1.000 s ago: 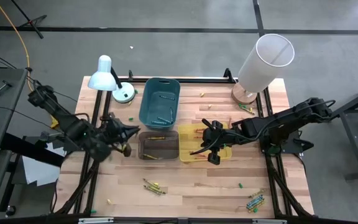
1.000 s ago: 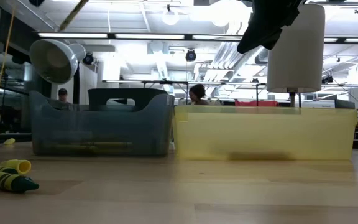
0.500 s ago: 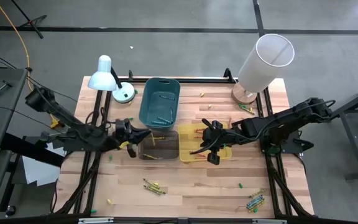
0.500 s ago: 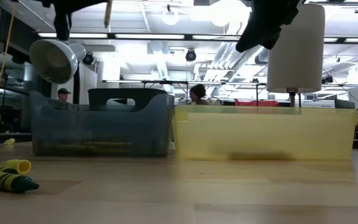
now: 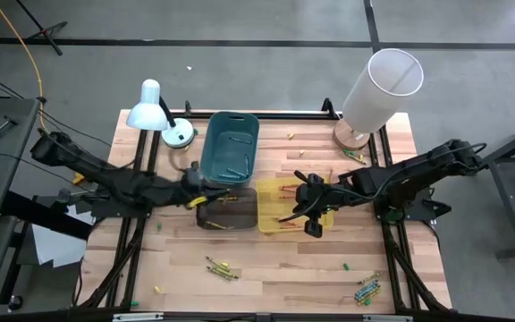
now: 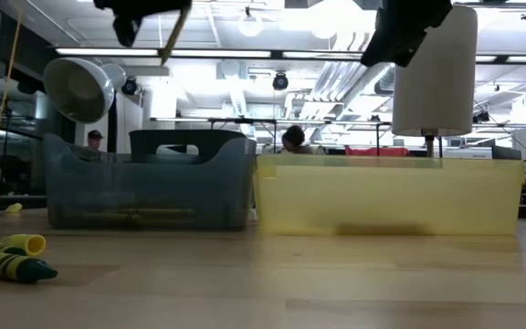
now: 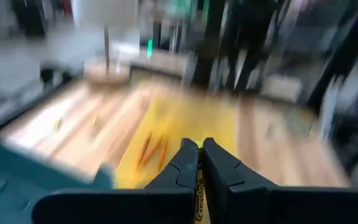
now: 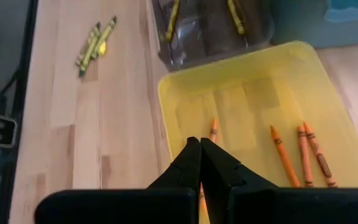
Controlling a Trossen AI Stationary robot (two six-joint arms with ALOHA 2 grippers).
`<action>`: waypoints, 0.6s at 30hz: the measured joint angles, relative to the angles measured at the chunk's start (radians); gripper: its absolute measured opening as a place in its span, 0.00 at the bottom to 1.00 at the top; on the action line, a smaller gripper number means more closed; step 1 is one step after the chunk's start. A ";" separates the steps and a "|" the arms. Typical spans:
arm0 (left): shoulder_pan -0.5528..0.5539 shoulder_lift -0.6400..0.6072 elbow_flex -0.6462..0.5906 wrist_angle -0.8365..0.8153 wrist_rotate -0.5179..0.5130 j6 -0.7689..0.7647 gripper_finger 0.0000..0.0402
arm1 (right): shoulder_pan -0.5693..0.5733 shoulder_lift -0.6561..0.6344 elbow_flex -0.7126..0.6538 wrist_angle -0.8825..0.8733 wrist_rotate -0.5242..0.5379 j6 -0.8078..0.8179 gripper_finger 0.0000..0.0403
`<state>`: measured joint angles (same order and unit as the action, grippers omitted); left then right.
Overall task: Sort crayons
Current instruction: Put the light green crayon into the black bin
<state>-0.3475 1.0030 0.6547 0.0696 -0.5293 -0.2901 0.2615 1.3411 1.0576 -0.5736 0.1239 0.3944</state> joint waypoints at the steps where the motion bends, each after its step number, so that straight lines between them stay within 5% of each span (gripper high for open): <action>1: 0.022 0.016 0.053 -0.128 0.035 -0.006 0.00 | 0.000 -0.010 0.000 -0.003 0.005 0.006 0.00; 7: 0.103 0.206 0.288 -0.575 0.167 0.058 0.00 | 0.000 -0.042 0.000 -0.023 0.071 0.016 0.00; 18: 0.125 0.555 0.352 -0.634 0.341 0.083 0.00 | 0.000 -0.038 0.001 -0.034 0.087 0.016 0.00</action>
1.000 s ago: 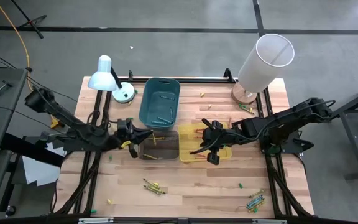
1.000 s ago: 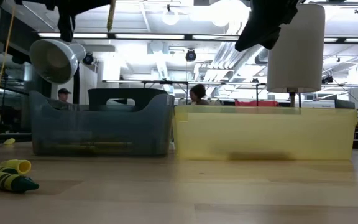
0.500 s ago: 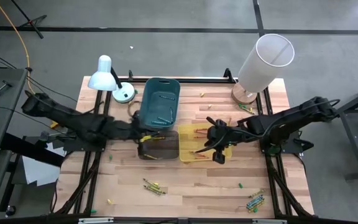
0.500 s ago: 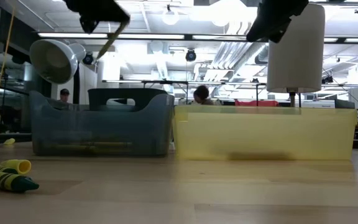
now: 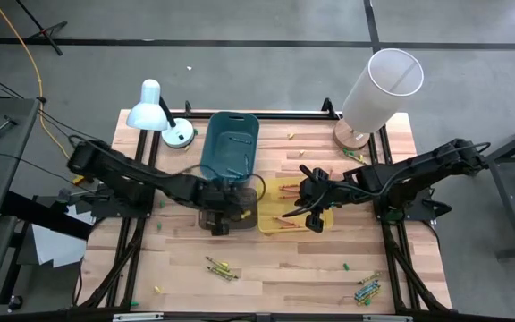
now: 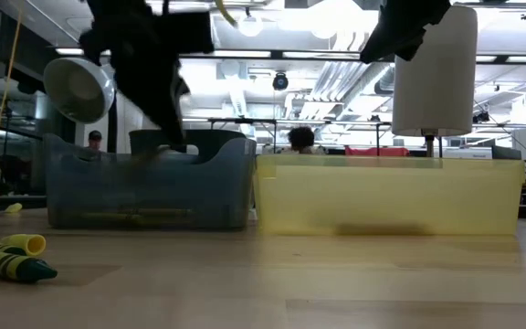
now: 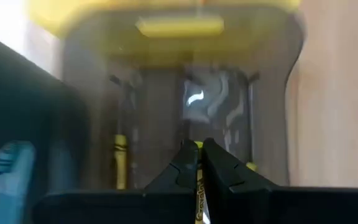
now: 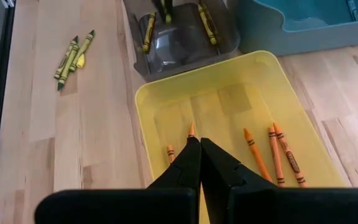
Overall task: Sort crayons
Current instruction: Put the light green crayon into the black bin, then move the green crayon to the bottom left of the table
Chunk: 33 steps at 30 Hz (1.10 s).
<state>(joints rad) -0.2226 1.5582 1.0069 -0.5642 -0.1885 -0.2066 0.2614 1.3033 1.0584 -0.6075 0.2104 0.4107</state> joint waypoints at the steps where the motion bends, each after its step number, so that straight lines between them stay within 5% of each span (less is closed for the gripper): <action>1: 0.000 0.022 0.000 -0.002 0.004 0.000 0.00 | 0.000 0.000 0.000 0.000 0.000 0.000 0.00; 14: 0.008 0.163 -0.001 0.031 -0.006 0.035 0.04 | 0.000 0.000 0.000 -0.001 0.000 0.000 0.00; 21: 0.008 0.155 -0.001 0.067 -0.001 0.035 0.19 | 0.000 0.000 0.000 -0.002 0.000 0.000 0.00; 28: 0.027 0.062 0.040 -0.038 -0.002 0.027 0.38 | 0.000 0.000 0.000 -0.002 -0.003 -0.001 0.00; 33: 0.042 -0.127 0.077 -0.059 -0.040 -0.053 0.44 | 0.000 -0.004 0.026 0.045 -0.005 -0.061 0.00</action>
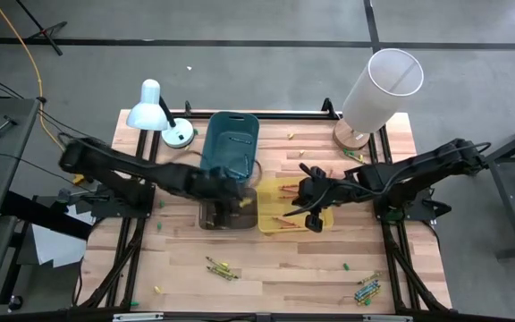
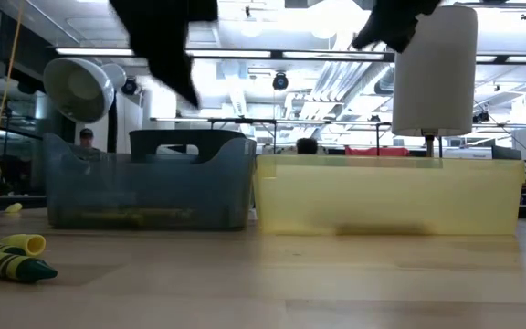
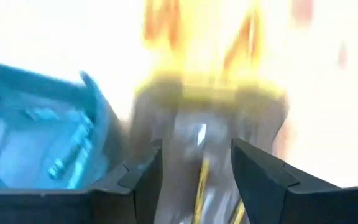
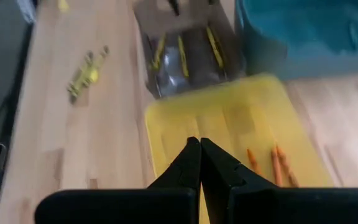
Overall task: Sort crayons
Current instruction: Move the green crayon to the bottom left of the table
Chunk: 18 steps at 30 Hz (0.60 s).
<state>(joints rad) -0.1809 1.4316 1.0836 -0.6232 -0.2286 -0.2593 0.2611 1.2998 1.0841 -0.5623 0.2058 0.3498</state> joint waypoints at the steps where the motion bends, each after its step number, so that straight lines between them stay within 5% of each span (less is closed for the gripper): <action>1: -0.001 -0.049 -0.002 0.030 -0.025 -0.021 0.44 | -0.001 0.000 0.013 0.016 0.002 -0.021 0.00; 10: -0.088 -0.439 -0.133 0.409 -0.295 -0.025 0.42 | -0.049 -0.002 0.087 0.068 0.031 -0.142 0.00; 18: -0.109 -0.551 -0.272 0.571 -0.358 -0.019 0.42 | -0.061 -0.002 0.087 0.086 0.022 -0.142 0.00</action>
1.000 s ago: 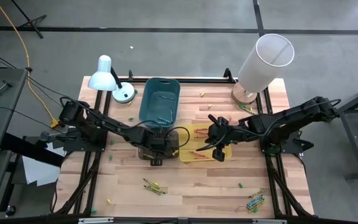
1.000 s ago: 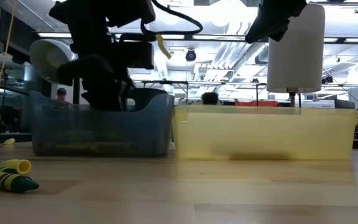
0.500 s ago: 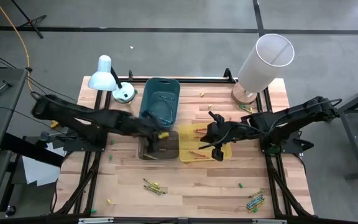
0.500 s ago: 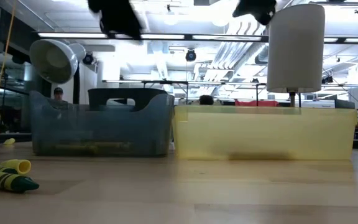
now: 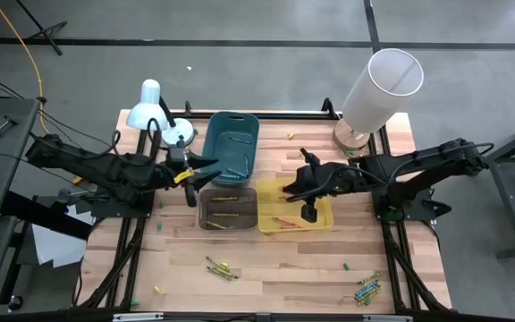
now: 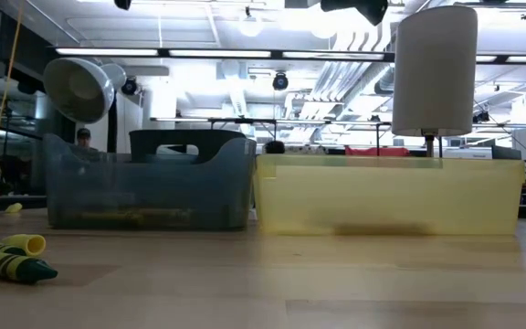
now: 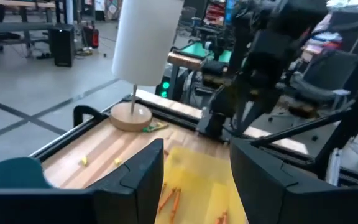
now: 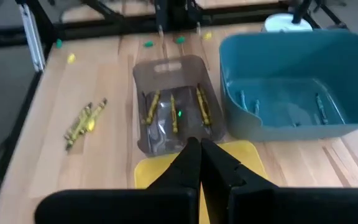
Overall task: Sort crayons
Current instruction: Move the green crayon to the bottom left of the table
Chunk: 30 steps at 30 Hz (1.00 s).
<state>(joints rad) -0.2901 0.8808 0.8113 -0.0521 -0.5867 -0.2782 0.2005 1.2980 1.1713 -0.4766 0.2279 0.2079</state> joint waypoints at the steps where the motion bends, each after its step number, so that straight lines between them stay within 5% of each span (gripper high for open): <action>1: 0.000 0.002 -0.001 -0.002 -0.005 0.000 0.42 | 0.000 0.000 0.000 0.018 0.000 0.000 0.00; 8: 0.001 0.020 -0.007 0.001 -0.010 -0.002 0.42 | 0.000 -0.006 0.001 0.004 -0.077 0.055 0.00; 18: 0.001 0.021 -0.007 -0.002 -0.009 -0.008 0.42 | -0.030 -0.050 -0.096 -0.872 0.165 0.864 0.00; 24: 0.001 0.021 -0.007 -0.003 -0.009 -0.008 0.42 | -0.171 -0.076 -0.262 -0.815 0.081 0.941 0.04; 30: 0.001 0.021 -0.007 -0.002 -0.009 -0.008 0.42 | -0.373 -0.067 -0.381 -0.706 0.080 0.863 0.27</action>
<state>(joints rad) -0.2893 0.9020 0.8040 -0.0544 -0.5961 -0.2859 -0.1720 1.2308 0.7908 -1.1826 0.3075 1.0707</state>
